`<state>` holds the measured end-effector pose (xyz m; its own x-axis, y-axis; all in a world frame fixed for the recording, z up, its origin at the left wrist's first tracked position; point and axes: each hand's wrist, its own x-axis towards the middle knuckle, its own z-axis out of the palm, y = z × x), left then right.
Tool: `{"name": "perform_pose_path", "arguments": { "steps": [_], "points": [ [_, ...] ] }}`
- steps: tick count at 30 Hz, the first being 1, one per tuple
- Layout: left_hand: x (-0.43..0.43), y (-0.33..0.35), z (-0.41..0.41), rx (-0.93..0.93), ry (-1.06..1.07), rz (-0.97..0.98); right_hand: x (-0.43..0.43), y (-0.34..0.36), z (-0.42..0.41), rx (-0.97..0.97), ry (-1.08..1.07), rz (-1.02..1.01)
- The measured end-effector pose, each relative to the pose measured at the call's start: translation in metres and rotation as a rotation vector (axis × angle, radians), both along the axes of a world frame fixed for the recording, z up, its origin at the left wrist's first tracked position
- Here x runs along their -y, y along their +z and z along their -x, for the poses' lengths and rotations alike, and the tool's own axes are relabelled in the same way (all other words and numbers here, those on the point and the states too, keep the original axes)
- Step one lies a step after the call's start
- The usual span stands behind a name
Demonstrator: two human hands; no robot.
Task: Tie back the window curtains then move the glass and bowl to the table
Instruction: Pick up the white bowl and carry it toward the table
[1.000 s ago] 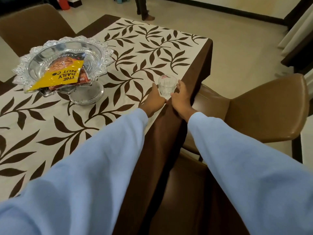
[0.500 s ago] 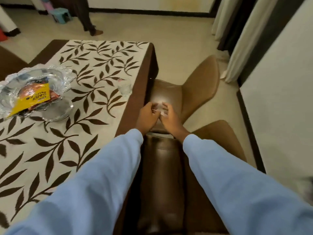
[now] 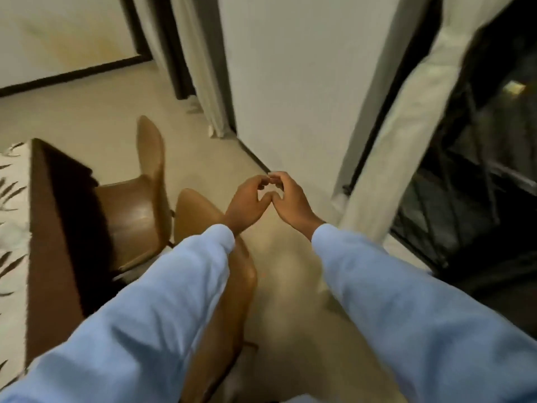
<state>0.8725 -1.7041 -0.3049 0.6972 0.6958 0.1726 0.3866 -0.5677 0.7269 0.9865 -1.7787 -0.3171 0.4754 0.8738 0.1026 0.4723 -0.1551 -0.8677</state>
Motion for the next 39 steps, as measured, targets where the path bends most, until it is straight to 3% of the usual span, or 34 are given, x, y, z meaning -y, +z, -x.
{"name": "perform_pose_path", "arguments": {
  "steps": [11,19,26,32,39],
  "points": [
    [0.219,-0.063,-0.191,-0.128,-0.411,0.113,0.264,-0.064,-0.143,-0.119,-0.445,0.14],
    [0.326,-0.097,-0.266,-0.31,-0.673,0.149,0.378,-0.107,-0.179,-0.187,-0.677,0.182],
    [0.415,-0.119,-0.339,-0.414,-1.057,0.262,0.486,-0.127,-0.222,-0.204,-0.91,0.352],
    [0.473,-0.14,-0.382,-0.536,-1.141,0.251,0.558,-0.149,-0.251,-0.247,-1.087,0.448],
    [0.518,-0.173,-0.412,-0.61,-1.136,0.255,0.577,-0.19,-0.264,-0.372,-1.113,0.521]
  ]
}}
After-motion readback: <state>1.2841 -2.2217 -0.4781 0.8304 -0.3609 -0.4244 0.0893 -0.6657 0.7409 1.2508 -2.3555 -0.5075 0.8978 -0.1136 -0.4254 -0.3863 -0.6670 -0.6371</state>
